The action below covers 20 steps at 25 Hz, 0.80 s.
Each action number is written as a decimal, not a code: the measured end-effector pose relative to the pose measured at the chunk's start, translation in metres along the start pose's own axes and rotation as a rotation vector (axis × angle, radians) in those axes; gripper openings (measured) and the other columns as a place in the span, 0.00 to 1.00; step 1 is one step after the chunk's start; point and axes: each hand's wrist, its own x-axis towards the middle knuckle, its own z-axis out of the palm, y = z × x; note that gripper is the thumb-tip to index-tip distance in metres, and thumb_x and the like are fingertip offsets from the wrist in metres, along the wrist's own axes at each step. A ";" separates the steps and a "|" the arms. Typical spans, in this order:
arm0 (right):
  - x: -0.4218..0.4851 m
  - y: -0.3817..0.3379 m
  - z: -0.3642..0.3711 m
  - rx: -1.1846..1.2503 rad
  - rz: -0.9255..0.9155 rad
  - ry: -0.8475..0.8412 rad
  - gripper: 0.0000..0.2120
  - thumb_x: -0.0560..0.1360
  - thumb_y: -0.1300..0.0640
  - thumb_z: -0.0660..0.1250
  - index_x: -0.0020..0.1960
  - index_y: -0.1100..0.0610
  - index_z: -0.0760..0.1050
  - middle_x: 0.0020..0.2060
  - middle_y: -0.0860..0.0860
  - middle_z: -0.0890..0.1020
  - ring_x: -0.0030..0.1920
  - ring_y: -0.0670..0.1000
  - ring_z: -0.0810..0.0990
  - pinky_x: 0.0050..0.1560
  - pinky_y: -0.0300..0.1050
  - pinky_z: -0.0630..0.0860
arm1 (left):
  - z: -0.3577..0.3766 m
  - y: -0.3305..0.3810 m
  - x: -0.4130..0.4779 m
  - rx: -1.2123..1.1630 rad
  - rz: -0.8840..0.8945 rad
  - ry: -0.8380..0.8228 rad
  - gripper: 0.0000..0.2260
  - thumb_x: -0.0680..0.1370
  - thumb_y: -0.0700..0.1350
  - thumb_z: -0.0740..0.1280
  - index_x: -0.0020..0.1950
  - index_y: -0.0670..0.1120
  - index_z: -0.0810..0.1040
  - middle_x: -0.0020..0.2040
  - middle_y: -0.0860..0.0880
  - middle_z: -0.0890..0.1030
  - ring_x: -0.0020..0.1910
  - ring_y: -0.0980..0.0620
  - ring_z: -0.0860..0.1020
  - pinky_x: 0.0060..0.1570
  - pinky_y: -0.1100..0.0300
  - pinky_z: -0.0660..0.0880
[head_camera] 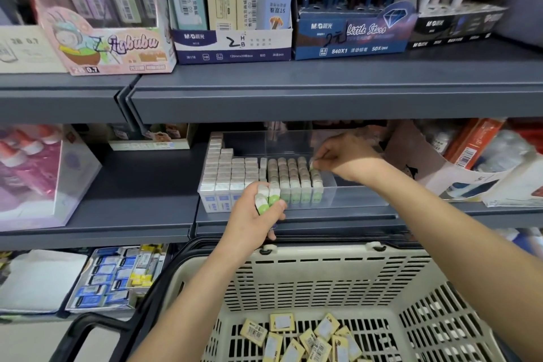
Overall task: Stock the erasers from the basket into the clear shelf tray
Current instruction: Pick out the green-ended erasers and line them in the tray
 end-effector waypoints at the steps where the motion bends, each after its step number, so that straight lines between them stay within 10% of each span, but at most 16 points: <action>1: 0.001 0.001 0.004 -0.015 0.000 -0.017 0.03 0.73 0.50 0.68 0.40 0.46 0.77 0.44 0.45 0.82 0.45 0.46 0.77 0.48 0.40 0.72 | 0.000 0.000 0.000 0.004 0.000 -0.001 0.06 0.77 0.39 0.66 0.50 0.49 0.72 0.40 0.47 0.78 0.39 0.58 0.80 0.27 0.60 0.75; 9: -0.008 -0.012 0.003 -0.249 -0.065 0.016 0.11 0.77 0.50 0.60 0.54 0.48 0.78 0.55 0.49 0.80 0.54 0.55 0.77 0.54 0.48 0.75 | 0.000 0.003 -0.003 0.000 -0.037 0.002 0.04 0.76 0.41 0.67 0.48 0.44 0.74 0.42 0.46 0.84 0.36 0.56 0.80 0.24 0.62 0.70; 20: -0.049 -0.024 -0.001 0.355 -0.178 0.038 0.07 0.73 0.55 0.69 0.39 0.43 0.79 0.40 0.46 0.84 0.39 0.45 0.81 0.46 0.42 0.77 | -0.002 0.007 -0.005 -0.195 -0.013 0.015 0.05 0.76 0.41 0.67 0.50 0.43 0.75 0.47 0.45 0.82 0.47 0.53 0.83 0.32 0.60 0.79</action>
